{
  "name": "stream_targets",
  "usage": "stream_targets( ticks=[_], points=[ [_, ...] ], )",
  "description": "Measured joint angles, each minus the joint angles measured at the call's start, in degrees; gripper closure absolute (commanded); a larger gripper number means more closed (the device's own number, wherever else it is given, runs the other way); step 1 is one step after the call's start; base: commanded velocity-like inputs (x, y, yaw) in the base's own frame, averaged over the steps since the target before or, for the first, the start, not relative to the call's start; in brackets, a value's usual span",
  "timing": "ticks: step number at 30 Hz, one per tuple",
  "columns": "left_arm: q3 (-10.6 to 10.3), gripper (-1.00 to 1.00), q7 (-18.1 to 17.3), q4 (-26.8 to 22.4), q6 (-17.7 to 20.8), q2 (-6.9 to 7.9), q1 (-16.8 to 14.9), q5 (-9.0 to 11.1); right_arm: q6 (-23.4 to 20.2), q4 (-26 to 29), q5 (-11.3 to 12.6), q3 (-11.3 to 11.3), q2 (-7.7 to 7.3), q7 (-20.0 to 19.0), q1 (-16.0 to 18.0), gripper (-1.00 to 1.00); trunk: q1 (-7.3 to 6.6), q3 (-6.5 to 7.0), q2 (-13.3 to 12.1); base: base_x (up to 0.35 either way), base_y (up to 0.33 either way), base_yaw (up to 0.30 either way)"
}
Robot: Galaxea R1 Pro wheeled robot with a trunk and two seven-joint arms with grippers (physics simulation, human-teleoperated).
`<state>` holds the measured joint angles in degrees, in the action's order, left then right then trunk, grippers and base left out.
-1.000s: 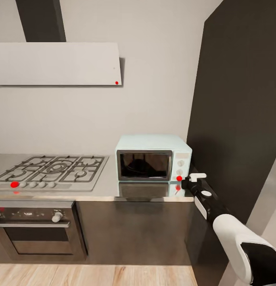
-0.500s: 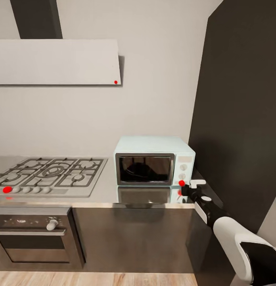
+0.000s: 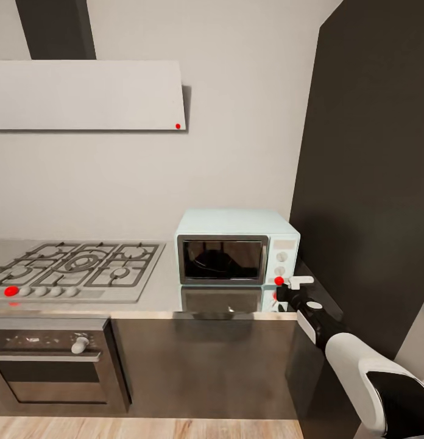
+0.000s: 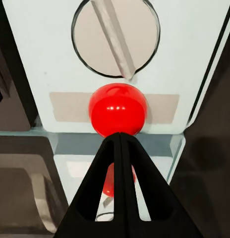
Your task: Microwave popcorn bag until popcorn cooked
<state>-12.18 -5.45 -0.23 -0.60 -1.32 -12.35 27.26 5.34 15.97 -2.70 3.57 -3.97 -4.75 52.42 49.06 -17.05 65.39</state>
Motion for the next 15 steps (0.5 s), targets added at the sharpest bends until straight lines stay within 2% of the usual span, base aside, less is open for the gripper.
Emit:
stream_targets(
  ticks=[9, 15],
  points=[
    [0.0, -1.0, 0.0, 0.0, 0.0, 0.0, 0.0, 0.0, 0.1, 0.0, 0.0, 0.0, 0.0, 0.0, 0.0, 1.0, -0.01, 0.0, 0.0, 0.163, 0.0, 0.0],
    [0.0, -1.0, 0.0, 0.0, 0.0, 0.0, 0.0, 0.0, 0.2, 0.0, 0.0, -0.1, -0.02, 0.0, -0.1, 1.0, -0.06, -0.02, 0.0, 0.024, 0.0, 0.0]
  ],
)
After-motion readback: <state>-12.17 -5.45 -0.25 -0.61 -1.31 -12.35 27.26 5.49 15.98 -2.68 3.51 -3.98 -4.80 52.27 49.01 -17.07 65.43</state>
